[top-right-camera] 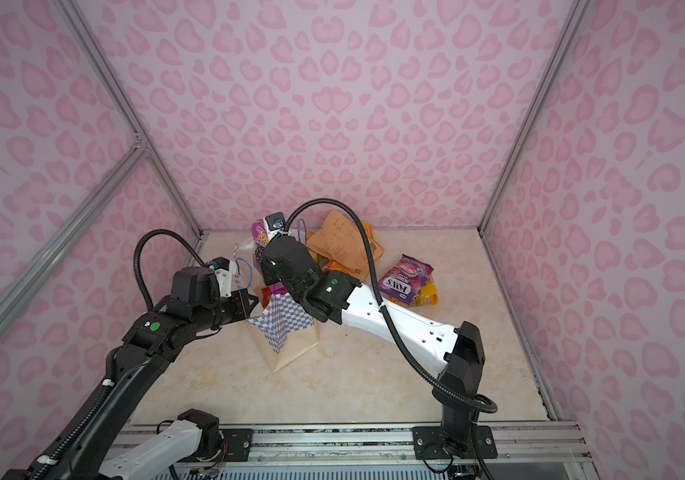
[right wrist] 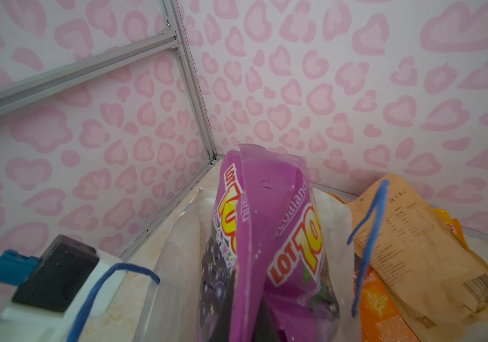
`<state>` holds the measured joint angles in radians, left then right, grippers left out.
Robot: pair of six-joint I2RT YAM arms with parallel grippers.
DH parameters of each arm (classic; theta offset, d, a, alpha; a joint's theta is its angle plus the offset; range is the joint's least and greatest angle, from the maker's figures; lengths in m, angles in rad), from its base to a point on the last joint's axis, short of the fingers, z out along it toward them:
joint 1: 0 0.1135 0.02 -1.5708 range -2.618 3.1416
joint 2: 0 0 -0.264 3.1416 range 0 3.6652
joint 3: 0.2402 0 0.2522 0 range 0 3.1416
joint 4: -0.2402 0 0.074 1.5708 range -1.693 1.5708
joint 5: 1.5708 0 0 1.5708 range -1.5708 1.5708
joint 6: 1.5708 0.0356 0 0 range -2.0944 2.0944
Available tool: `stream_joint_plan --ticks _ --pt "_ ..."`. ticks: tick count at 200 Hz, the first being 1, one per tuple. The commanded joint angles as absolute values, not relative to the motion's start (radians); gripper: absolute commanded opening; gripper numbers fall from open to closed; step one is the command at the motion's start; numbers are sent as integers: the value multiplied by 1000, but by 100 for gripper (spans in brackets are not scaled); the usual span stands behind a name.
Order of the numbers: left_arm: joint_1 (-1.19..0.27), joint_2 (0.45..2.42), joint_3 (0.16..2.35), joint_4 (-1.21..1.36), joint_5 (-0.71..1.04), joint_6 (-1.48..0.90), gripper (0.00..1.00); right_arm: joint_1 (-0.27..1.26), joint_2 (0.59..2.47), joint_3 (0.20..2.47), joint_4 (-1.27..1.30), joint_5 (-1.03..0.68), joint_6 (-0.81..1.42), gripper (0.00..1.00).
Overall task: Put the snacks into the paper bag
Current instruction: 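Lower the grape pack into the paper bag and open the right gripper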
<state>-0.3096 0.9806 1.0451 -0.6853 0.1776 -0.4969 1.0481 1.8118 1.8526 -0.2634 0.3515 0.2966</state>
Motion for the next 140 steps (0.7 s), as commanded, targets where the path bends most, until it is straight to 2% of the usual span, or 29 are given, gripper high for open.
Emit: stream_joint_plan --ticks 1,87,111,140 --pt "-309 977 1044 -641 182 -484 4 1040 1816 1887 -192 355 303 0" --pt "-308 950 1025 -630 195 -477 4 1006 1952 2000 -189 304 323 0" --pt "-308 953 1030 -637 178 -478 4 1010 1939 1972 -234 291 355 0" --pt "-306 973 1056 -655 149 -483 4 1055 1862 1818 -197 319 359 0"
